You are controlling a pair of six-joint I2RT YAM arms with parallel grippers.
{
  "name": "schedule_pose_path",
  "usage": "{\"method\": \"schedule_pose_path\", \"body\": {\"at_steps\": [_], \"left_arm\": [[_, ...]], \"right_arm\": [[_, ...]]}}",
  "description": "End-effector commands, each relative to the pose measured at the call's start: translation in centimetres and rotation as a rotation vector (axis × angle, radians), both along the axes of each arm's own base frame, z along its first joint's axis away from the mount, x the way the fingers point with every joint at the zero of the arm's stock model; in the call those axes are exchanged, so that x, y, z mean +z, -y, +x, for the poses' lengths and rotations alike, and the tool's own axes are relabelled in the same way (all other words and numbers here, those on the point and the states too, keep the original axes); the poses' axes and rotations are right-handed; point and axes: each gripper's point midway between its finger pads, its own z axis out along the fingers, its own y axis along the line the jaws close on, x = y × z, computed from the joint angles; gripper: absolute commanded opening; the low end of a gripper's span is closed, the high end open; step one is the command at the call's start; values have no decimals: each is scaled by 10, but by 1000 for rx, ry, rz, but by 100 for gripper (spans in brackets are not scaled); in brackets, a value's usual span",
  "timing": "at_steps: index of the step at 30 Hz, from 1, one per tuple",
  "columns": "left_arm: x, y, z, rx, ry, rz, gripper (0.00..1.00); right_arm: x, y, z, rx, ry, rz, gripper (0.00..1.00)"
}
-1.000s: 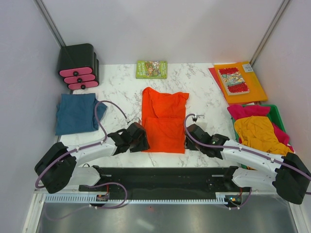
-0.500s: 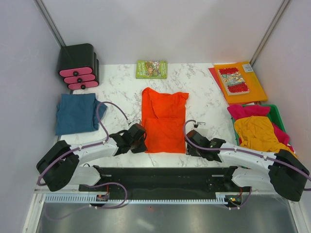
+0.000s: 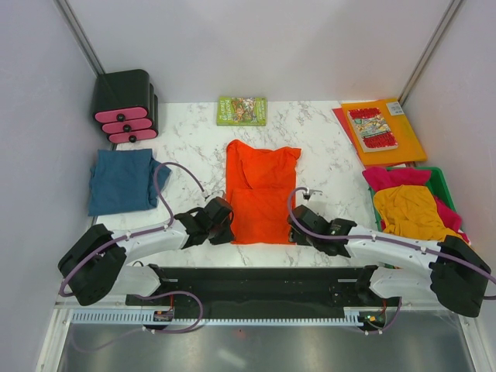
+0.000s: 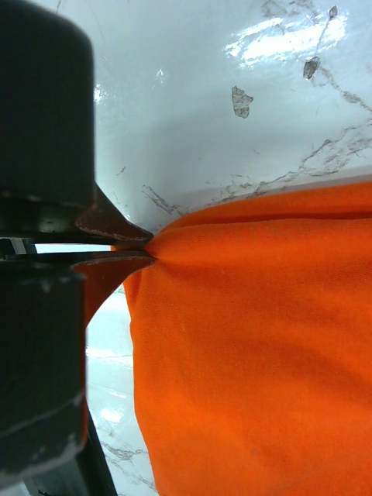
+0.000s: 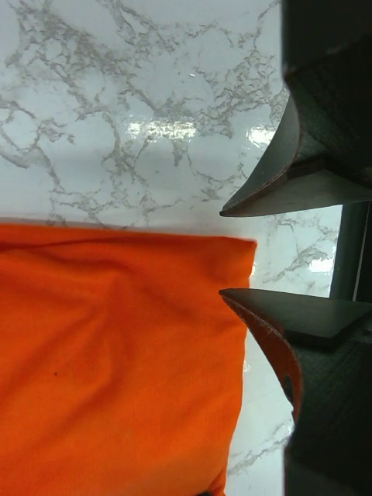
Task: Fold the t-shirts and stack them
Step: Grab one side of the 2/3 rectangular tshirt with both arms
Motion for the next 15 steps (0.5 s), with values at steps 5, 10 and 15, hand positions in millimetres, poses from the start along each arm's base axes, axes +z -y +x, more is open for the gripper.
{"method": "schedule_pose_path", "body": {"at_steps": [5, 10, 15], "left_arm": [[-17, -14, -17, -36, -59, 75, 2], [-16, -12, -16, -41, -57, 74, 2], [-15, -12, -15, -42, -55, 74, 2]], "right_arm": [[5, -10, 7, -23, 23, 15, 49], [-22, -2, -2, -25, -26, -24, 49], [-47, 7, -15, -36, -91, -60, 48]]}}
